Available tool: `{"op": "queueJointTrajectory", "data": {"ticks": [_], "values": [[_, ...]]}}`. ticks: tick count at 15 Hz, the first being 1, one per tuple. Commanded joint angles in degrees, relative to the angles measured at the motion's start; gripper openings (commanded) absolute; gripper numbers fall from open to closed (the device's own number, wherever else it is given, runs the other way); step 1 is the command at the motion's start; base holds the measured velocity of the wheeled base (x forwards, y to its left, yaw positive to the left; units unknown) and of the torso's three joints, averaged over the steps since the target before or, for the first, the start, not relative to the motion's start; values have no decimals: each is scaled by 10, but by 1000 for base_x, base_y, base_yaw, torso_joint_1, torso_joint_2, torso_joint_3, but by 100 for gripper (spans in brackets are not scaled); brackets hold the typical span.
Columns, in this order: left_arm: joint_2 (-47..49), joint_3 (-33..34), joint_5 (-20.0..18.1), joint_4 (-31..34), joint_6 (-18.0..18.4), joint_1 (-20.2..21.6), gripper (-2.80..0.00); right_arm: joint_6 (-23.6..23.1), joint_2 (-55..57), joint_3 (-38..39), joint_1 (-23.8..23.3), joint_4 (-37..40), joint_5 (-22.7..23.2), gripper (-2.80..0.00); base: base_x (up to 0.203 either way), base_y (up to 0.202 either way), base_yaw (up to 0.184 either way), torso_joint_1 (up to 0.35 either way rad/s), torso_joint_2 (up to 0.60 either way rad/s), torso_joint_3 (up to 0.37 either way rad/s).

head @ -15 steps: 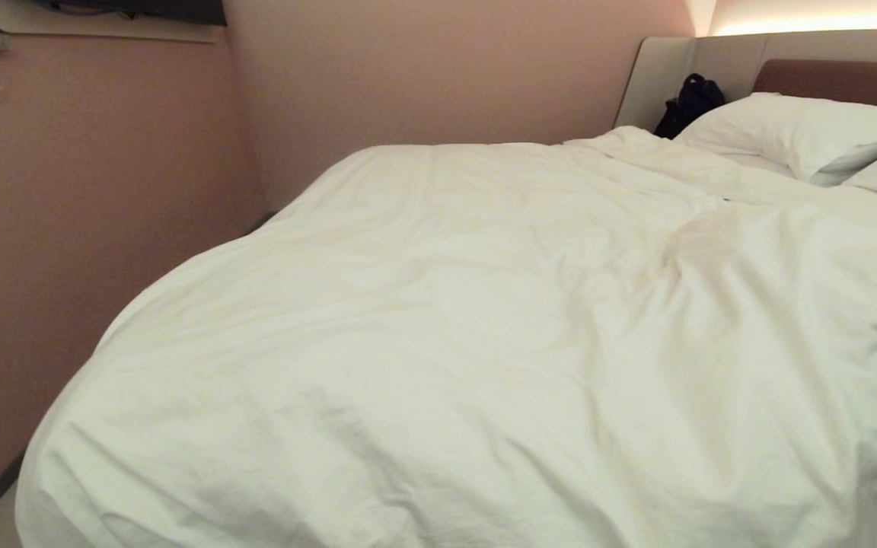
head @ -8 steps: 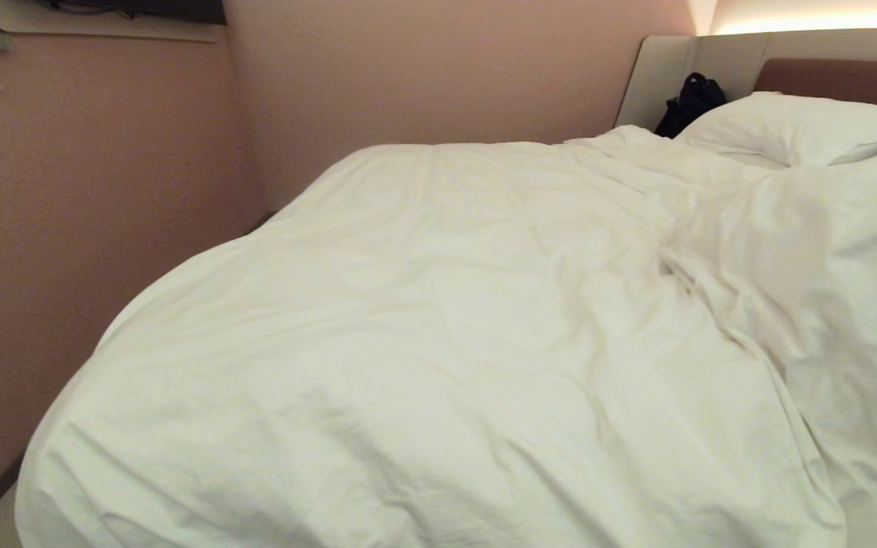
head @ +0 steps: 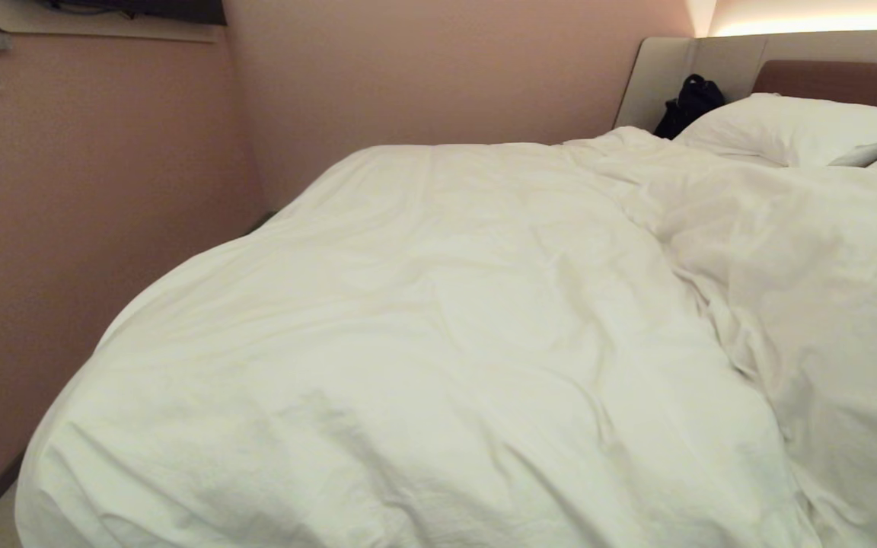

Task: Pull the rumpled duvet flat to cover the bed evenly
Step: Flatten the corners of the folded blanket

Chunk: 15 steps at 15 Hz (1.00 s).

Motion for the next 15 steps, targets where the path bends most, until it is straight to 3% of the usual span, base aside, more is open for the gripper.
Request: {"op": "queueJointTrajectory", "data": {"ticks": [1,11,12,15], "values": [[0,0,0,0,0,0,-280,-2,-2,1,-1,164,0,-280,0,0,0,0,0,0],[0,0,0,0,0,0,-280,-10,5,20,-17,164,0,-280,0,0,0,0,0,0],[0,0,0,0,0,0,-280,-10,5,19,-17,164,0,0,0,0,0,0,0,0],[0,0,0,0,0,0,-280,-7,1,12,-17,165,0,0,0,0,0,0,0,0]]}}
